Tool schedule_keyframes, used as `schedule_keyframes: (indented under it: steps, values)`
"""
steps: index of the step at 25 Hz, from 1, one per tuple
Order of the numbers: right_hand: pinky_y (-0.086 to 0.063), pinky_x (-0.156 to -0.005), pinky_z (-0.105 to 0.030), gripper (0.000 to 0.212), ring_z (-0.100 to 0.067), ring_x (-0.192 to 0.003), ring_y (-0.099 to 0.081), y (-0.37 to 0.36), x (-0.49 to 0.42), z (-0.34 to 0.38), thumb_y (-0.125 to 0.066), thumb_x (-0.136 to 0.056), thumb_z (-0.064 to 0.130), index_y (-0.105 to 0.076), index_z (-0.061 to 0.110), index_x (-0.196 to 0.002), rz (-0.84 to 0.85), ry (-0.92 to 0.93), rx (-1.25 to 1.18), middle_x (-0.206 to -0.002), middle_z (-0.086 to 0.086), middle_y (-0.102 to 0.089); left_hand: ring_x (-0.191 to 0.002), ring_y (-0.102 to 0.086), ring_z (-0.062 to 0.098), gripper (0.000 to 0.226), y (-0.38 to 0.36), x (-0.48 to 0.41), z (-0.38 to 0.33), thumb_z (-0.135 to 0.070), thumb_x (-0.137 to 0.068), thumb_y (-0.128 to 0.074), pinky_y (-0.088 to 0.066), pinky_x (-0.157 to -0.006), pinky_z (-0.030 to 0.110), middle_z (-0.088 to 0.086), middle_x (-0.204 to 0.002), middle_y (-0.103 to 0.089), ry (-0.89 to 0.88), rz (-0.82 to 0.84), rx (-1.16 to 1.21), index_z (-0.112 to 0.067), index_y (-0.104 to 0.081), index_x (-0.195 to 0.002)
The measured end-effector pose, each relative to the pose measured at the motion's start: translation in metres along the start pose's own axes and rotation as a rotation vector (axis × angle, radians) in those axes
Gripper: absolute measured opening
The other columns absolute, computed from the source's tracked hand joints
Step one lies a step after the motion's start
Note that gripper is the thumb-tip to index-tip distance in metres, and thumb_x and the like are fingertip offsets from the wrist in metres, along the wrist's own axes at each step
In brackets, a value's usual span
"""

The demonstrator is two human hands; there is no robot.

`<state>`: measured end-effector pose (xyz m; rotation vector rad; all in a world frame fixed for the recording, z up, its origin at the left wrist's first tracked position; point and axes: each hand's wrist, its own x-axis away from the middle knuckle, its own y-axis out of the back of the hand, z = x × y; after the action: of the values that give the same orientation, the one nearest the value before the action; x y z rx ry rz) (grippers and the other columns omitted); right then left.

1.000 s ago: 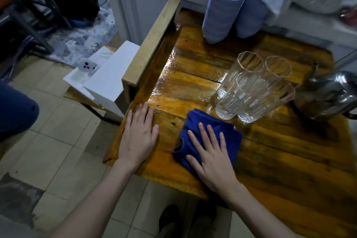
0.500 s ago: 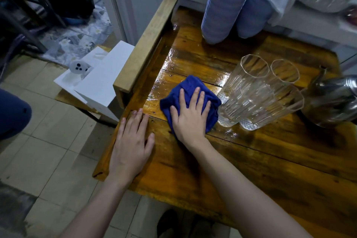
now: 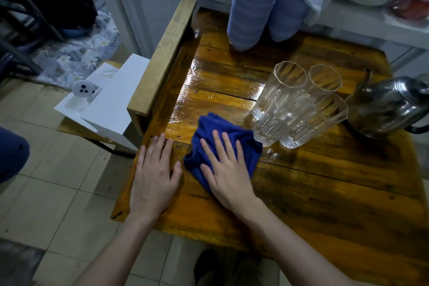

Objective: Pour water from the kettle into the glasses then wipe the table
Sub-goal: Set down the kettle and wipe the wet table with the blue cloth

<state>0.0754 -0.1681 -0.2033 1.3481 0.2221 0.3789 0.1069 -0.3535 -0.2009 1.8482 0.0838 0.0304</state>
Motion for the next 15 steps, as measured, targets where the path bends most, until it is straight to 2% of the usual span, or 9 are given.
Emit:
schedule_keyframes:
  steps: [3, 7, 12, 15]
  values:
    - [-0.008, -0.117, -0.050, 0.059, -0.024, -0.151, -0.001, -0.001, 0.043, -0.015, -0.022, -0.101, 0.050, -0.016, 0.028, -0.155, 0.022, 0.066, 0.039, -0.164, -0.005, -0.008, -0.147, -0.018, 0.017, 0.058, 0.000, -0.001, 0.000, -0.043, -0.097, -0.032, -0.011, -0.121, 0.041, 0.005, -0.158, -0.027, -0.001, 0.003, 0.001, -0.016, -0.032, -0.148]
    - [-0.009, -0.118, -0.049, 0.057, -0.021, -0.151, -0.005, 0.005, 0.094, -0.050, -0.027, -0.101, 0.047, -0.019, 0.031, -0.155, 0.018, 0.021, 0.022, -0.164, -0.003, -0.011, -0.146, -0.021, 0.021, 0.060, 0.001, -0.002, 0.002, -0.044, -0.096, -0.030, -0.012, -0.121, 0.044, 0.008, -0.156, -0.029, -0.016, 0.001, 0.021, -0.013, -0.033, -0.147]
    - [-0.009, -0.120, -0.048, 0.055, -0.017, -0.151, -0.005, 0.016, 0.115, -0.099, -0.025, -0.101, 0.047, -0.024, 0.031, -0.153, -0.069, -0.254, 0.004, -0.164, 0.000, -0.013, -0.146, -0.021, 0.022, 0.060, -0.001, -0.003, 0.003, -0.044, -0.095, -0.029, -0.012, -0.121, 0.045, 0.008, -0.156, -0.029, -0.021, -0.007, 0.024, -0.013, -0.034, -0.146]
    - [-0.008, -0.120, -0.049, 0.057, -0.020, -0.151, -0.007, 0.013, 0.109, -0.103, -0.022, -0.100, 0.048, -0.028, 0.027, -0.153, -0.140, -0.436, -0.019, -0.163, -0.003, -0.016, -0.146, -0.021, 0.022, 0.059, -0.001, -0.002, 0.001, -0.043, -0.096, -0.031, -0.011, -0.121, 0.044, 0.009, -0.156, -0.030, -0.025, -0.023, 0.018, -0.013, -0.034, -0.146]
